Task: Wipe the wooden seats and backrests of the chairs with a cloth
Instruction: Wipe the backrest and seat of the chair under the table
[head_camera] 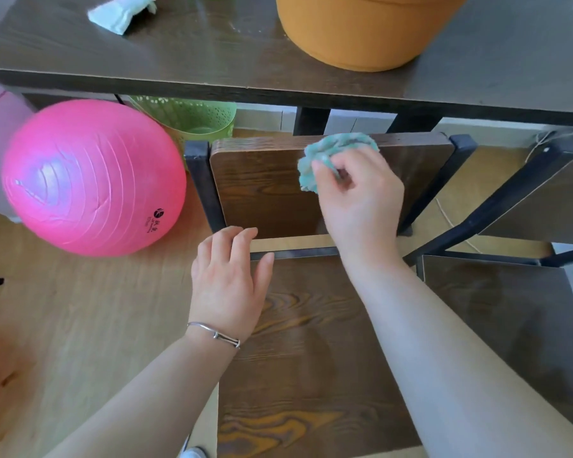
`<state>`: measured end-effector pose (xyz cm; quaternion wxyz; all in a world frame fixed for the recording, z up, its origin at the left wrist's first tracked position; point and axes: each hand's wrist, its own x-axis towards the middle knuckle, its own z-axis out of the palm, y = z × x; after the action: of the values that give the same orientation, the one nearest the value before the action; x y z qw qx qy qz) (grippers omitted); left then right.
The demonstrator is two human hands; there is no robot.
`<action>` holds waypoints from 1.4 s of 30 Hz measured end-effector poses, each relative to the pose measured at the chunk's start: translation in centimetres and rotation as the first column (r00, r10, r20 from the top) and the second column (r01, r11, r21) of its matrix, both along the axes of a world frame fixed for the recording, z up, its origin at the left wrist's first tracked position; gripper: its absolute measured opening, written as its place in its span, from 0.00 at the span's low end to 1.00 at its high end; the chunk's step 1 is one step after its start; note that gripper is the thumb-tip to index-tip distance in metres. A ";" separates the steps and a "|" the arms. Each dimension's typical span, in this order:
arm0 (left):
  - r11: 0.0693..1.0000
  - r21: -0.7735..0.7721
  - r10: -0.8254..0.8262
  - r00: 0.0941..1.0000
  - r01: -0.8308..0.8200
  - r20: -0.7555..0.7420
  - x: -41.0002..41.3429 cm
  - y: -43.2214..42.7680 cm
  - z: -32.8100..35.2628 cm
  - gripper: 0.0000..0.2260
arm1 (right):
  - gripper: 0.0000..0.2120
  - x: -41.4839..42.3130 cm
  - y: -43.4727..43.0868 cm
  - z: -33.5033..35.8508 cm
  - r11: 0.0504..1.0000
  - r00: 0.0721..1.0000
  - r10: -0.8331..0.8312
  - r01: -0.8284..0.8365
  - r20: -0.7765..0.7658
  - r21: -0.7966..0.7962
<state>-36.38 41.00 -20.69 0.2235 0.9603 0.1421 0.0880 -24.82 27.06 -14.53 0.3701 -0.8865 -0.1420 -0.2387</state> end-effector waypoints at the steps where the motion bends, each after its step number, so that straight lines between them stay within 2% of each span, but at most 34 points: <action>1: 1.000 0.010 -0.005 1.000 0.005 -0.010 0.1 -0.2 0.1 0.22 | 0.10 0.0 -0.2 -0.4 1.000 1.000 0.007 -0.007 -0.001 -0.011; 3: 1.000 0.030 -0.007 0.999 0.008 -0.036 0.1 -0.5 0.3 0.23 | 0.10 -0.4 -0.8 -3.3 0.997 0.997 0.030 -0.034 -0.069 -0.062; 6: 0.999 0.041 -0.004 0.999 0.006 -0.048 0.2 -0.8 0.6 0.23 | 0.11 -1.8 -1.8 -9.5 0.985 0.960 0.013 -0.059 -0.278 -0.160; 9: 0.999 0.054 0.001 0.999 0.002 -0.050 0.0 -1.3 1.1 0.23 | 0.10 -2.1 -2.3 -11.0 0.969 0.924 -0.011 -0.085 -0.382 -0.234; 14: 0.999 0.044 0.025 0.998 -0.022 -0.057 0.1 -2.6 3.4 0.23 | 0.11 0.3 -3.6 -1.8 0.997 0.986 0.047 -0.057 -0.160 -0.056; 17: 0.999 0.023 0.046 0.997 -0.045 -0.062 0.3 -4.0 5.3 0.23 | 0.10 1.7 -4.7 1.3 0.995 0.990 0.064 -0.072 -0.122 -0.066; 20: 0.999 0.016 0.043 0.997 -0.043 -0.057 0.5 -5.2 6.5 0.23 | 0.10 1.2 -5.6 -1.8 0.975 0.973 0.104 -0.142 -0.208 -0.173; 26: 0.998 0.026 0.061 0.997 -0.060 -0.042 1.2 -6.4 6.3 0.23 | 0.14 -0.1 -7.3 -9.2 0.922 0.909 0.021 -0.179 -0.416 -0.343; 29: 0.997 0.009 0.072 0.996 -0.072 -0.053 1.5 -7.2 6.0 0.23 | 0.12 0.5 -7.7 -7.1 0.942 0.911 0.052 -0.182 -0.410 -0.283; 31: 0.997 0.003 0.075 0.996 -0.075 -0.053 1.6 -7.7 6.0 0.23 | 0.10 1.6 -8.3 -3.5 0.974 0.951 0.093 -0.148 -0.295 -0.171; 33: 0.997 0.001 0.079 0.996 -0.079 -0.050 1.8 -8.2 6.0 0.23 | 0.10 2.9 -9.3 -0.1 0.995 0.982 0.058 -0.072 -0.181 -0.072; 35: 0.996 -0.007 0.088 0.995 -0.089 -0.042 2.1 -8.6 5.9 0.23 | 0.09 3.5 -9.7 1.6 0.999 0.990 0.013 -0.019 -0.139 -0.042; 37: 0.995 -0.013 0.096 0.994 -0.097 -0.051 2.4 -8.7 5.6 0.23 | 0.09 3.4 -9.7 0.9 0.998 0.989 0.029 -0.037 -0.145 -0.056; 42: 0.995 -0.003 0.096 0.994 -0.096 -0.044 2.2 -8.7 4.9 0.23 | 0.10 1.9 -10.2 -6.7 0.986 0.953 0.038 -0.085 -0.301 -0.143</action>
<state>-34.21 32.31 -15.81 0.2182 0.9535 0.1932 0.0770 -22.89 16.87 -21.21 0.3248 -0.9334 -0.1304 -0.0792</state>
